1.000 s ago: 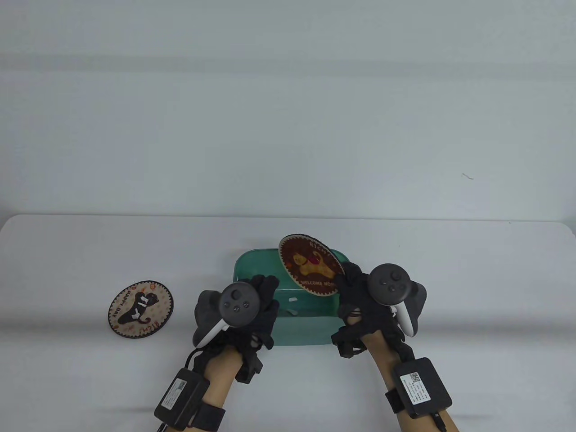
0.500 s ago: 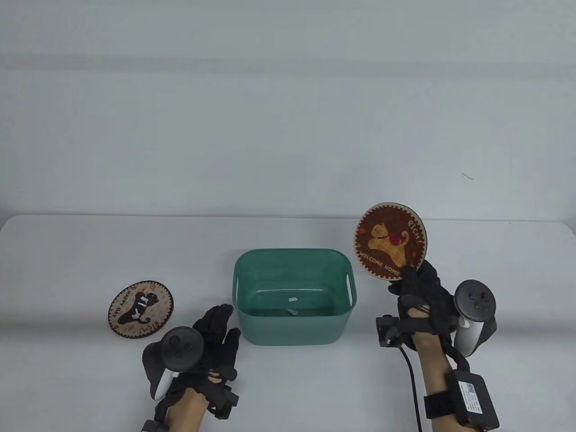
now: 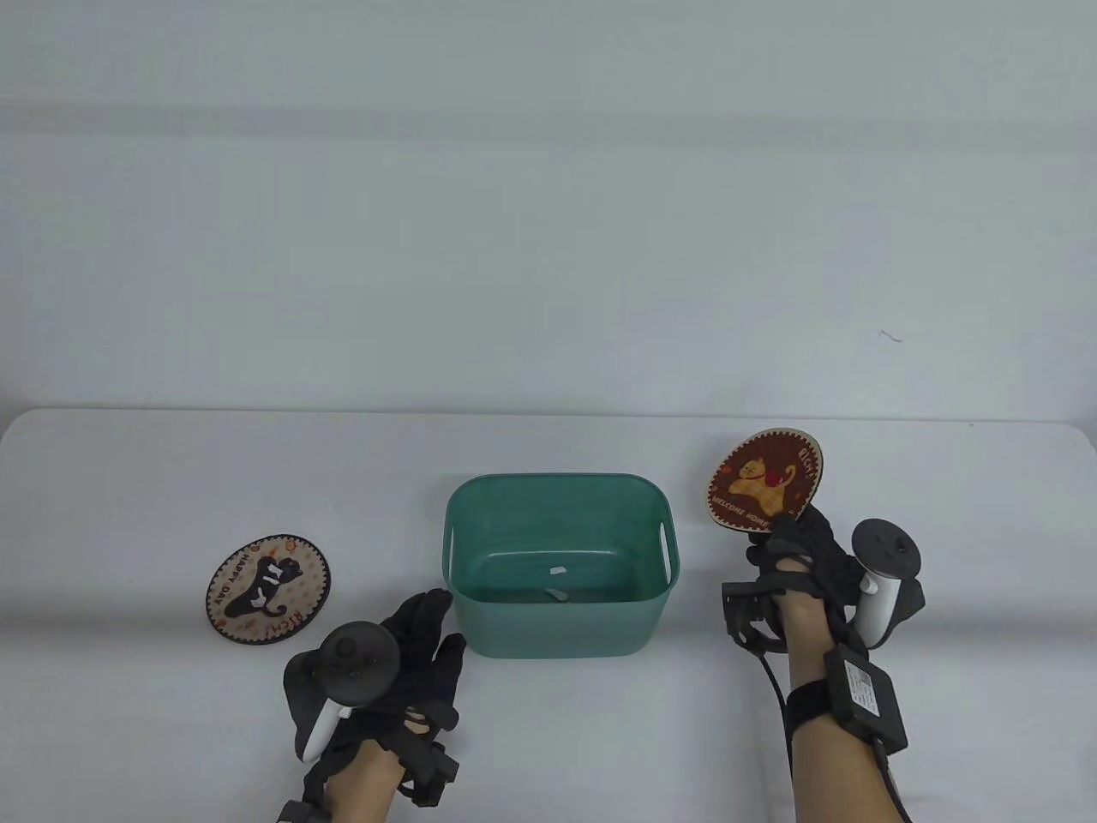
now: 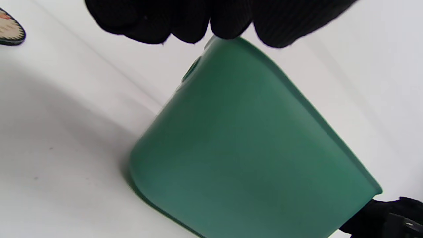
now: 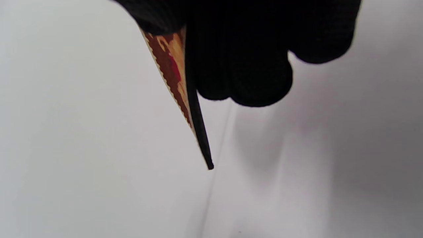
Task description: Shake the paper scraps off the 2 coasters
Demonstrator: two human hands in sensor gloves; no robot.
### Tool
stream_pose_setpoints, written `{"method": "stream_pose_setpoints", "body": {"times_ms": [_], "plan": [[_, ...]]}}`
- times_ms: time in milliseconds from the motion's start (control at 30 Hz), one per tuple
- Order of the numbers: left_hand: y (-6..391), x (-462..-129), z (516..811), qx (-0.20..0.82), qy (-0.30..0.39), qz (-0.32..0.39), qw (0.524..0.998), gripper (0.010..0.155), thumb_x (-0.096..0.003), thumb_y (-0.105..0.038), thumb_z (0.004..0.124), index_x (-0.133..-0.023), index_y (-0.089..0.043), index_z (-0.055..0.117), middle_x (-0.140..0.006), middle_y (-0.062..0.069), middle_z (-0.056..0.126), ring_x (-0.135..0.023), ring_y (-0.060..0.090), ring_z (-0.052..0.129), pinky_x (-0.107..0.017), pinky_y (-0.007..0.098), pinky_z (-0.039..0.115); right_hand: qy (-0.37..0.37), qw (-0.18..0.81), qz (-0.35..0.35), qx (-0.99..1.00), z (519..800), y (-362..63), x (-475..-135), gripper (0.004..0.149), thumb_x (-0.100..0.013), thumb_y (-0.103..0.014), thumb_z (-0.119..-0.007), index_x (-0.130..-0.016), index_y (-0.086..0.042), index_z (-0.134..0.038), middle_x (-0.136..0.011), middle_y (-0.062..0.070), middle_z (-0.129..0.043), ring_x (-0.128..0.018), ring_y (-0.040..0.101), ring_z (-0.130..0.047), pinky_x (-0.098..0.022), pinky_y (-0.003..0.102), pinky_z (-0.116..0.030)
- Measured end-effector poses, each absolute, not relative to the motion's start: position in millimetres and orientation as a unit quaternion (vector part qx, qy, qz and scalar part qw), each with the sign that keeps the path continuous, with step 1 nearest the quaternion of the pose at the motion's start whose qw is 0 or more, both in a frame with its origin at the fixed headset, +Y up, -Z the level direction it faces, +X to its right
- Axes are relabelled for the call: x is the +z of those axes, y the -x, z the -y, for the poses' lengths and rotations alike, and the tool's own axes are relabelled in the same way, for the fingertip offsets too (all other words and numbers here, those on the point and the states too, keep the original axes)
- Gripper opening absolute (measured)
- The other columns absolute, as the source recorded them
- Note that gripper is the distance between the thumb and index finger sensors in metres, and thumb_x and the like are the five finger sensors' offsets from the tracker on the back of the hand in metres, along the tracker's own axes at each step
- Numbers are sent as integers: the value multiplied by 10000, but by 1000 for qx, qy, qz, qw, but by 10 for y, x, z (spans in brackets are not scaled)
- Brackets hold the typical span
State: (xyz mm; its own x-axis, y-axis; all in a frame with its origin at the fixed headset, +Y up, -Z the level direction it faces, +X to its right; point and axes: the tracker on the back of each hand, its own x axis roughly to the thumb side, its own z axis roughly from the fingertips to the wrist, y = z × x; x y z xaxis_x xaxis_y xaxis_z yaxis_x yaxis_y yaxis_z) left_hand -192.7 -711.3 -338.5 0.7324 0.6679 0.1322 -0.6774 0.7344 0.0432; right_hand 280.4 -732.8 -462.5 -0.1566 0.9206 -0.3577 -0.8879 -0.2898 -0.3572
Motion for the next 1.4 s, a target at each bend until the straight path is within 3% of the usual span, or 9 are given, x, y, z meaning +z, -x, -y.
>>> {"method": "stream_pose_setpoints", "body": {"times_ms": [233, 533, 600, 733, 867, 1167, 1400], "plan": [[1936, -3437, 7160, 355, -22, 50, 933, 589, -481, -409, 738, -996, -186, 559, -1015, 127, 571, -886, 441, 640, -616, 504, 652, 282, 590, -5, 756, 7689, -2807, -4767, 496, -477, -328, -649, -912, -161, -477, -722, 47, -870, -527, 190, -950, -437, 388, -768], [1947, -3480, 7208, 346, -4, 44, 937, 587, -481, -411, 738, -994, -185, 566, -1015, 125, 575, -887, 442, 639, -617, 506, 652, 290, 562, -35, 774, 7776, -2821, -4841, 518, -473, -332, -663, -914, -140, -470, -712, 80, -870, -506, 219, -943, -423, 399, -760], [1953, -3475, 7202, 349, -5, 45, 936, 586, -481, -411, 737, -993, -185, 569, -1015, 126, 577, -887, 442, 640, -616, 506, 653, 297, 531, -39, 793, 7751, -2801, -4851, 553, -461, -337, -677, -922, -138, -444, -732, 108, -839, -532, 254, -908, -432, 414, -736], [1942, -3464, 7175, 353, -10, 49, 934, 585, -481, -413, 737, -993, -185, 571, -1014, 125, 581, -887, 441, 643, -616, 505, 655, 290, 486, -71, 821, 7696, -2780, -4803, 718, -465, -393, -672, -952, -172, -193, -919, 168, -549, -728, 325, -696, -518, 416, -637], [1891, -3445, 7151, 358, -12, 62, 932, 586, -482, -414, 735, -995, -185, 567, -1015, 127, 577, -885, 443, 643, -615, 504, 655, 290, 468, -63, 833, 7591, -2828, -4618, 735, -465, -410, -672, -953, -187, -170, -982, 175, -369, -835, 357, -559, -573, 432, -580], [1786, -3342, 7071, 374, -27, 98, 922, 581, -482, -416, 730, -990, -181, 576, -1008, 130, 590, -875, 442, 657, -606, 500, 667, 196, 497, 47, 844, 7162, -2784, -4078, 603, -456, -385, -677, -943, -202, -371, -979, 138, -428, -865, 340, -565, -596, 454, -577], [1787, -3334, 7124, 385, -23, 99, 917, 576, -484, -415, 724, -988, -176, 582, -1003, 132, 596, -869, 443, 664, -603, 499, 670, 71, 498, 55, 863, 6886, -2457, -3694, 582, -457, -385, -678, -941, -209, -406, -976, 125, -475, -859, 329, -605, -599, 466, -587]]}}
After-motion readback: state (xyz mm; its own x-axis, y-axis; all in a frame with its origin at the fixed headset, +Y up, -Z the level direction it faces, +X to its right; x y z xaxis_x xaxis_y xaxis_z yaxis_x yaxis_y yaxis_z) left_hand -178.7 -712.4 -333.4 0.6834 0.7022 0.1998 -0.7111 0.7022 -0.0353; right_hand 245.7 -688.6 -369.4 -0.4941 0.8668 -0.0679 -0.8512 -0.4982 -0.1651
